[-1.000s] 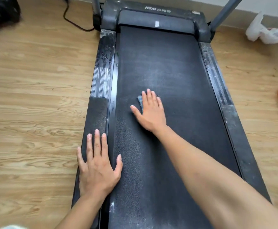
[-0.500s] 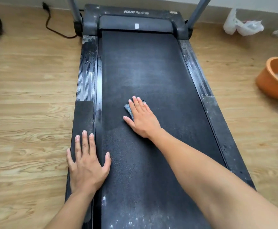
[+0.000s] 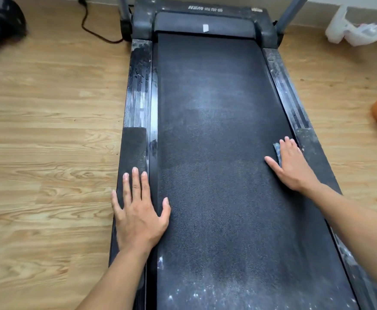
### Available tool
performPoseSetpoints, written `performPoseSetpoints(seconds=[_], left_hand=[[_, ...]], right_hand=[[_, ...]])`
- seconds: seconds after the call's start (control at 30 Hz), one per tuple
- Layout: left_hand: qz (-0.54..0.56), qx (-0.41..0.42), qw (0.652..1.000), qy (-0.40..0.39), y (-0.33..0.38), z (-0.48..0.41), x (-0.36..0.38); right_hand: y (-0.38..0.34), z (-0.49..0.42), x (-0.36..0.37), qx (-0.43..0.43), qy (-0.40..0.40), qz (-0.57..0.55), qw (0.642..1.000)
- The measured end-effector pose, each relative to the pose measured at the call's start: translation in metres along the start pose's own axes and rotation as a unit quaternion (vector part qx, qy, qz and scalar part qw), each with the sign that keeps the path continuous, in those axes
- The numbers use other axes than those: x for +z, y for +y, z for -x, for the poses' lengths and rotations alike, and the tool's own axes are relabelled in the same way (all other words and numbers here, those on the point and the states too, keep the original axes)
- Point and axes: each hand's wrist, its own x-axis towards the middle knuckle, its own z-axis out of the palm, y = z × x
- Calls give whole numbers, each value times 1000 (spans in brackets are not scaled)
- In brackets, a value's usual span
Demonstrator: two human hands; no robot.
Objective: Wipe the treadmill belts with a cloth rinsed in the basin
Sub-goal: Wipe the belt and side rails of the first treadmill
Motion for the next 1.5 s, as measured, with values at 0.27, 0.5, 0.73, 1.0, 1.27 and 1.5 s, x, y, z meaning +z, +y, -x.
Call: performPoseSetpoints(seconds=[0.27,0.5,0.73,1.0,1.27,1.5], left_hand=[[10,8,1000,-7,-1,-2,1],[22,6,999,23,-4,0,5],[40,7,999,21,-5,3,3],[42,9,999,27,-7,2,8],[65,4,998,-21,-6,2,-2],[93,107,974,-179,-46,-13,-21]], right_hand=[[-124,9,24,26,60,-40,997],[-300,67,68,-242,18,-10,970],[-204,63,44,-263,-9,0,965],[-7,59,17,15,15,-18,1000],[-68,69,30,104,50,-53,992],[-238,93,59,-162,18,-23,986]])
